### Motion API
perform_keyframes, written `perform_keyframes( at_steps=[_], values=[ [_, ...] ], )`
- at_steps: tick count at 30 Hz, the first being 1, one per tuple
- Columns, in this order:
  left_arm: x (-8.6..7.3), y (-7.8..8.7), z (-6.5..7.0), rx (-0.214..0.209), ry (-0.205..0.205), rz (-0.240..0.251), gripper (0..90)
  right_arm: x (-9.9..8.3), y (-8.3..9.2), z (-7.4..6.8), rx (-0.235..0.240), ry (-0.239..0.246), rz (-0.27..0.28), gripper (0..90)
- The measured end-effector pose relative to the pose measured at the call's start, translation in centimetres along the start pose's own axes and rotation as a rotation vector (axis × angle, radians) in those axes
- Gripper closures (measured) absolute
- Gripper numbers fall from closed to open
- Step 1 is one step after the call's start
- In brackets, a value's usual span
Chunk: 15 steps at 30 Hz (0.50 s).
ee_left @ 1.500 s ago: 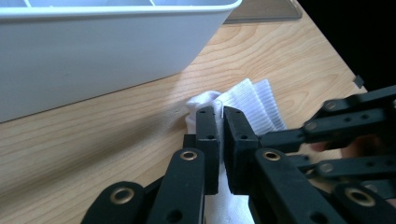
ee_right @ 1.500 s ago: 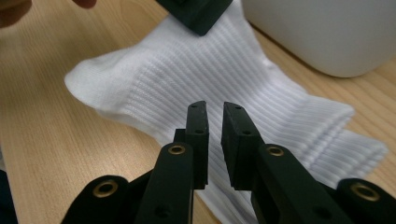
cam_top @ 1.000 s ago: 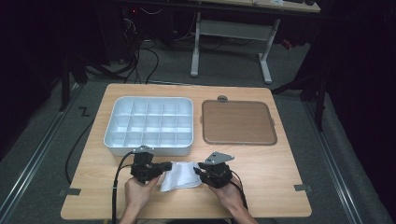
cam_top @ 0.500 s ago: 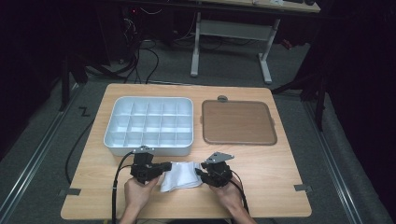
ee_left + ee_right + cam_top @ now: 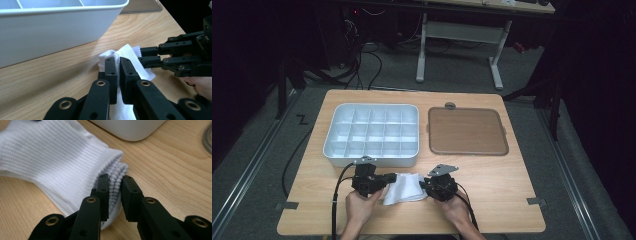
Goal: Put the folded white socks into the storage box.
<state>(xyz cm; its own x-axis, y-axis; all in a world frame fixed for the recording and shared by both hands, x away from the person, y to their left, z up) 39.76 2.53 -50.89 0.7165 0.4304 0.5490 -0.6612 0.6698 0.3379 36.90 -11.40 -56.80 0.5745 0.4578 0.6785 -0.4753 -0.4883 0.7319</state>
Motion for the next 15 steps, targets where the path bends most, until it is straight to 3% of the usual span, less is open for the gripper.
perform_keyframes(
  at_steps=[15],
  values=[
    [0.1,-0.2,0.9,-0.023,0.002,-0.005,85.8,0.6,-0.8,-1.1,0.026,0.019,-0.004,78.5]
  ],
)
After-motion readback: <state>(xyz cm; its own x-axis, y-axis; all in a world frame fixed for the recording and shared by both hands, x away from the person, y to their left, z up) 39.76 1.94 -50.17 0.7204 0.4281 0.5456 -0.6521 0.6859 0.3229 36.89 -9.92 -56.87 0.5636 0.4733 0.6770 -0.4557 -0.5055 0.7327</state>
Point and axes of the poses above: each handheld gripper's, and its own axes: y roughly backward along the jaws, x roughly out of its top, z roughly to its right, the point moved 7 cm from there along -y, roughly forward along the jaws, and after that the axes turned 1 degree about -z, right-handed, at the moved point
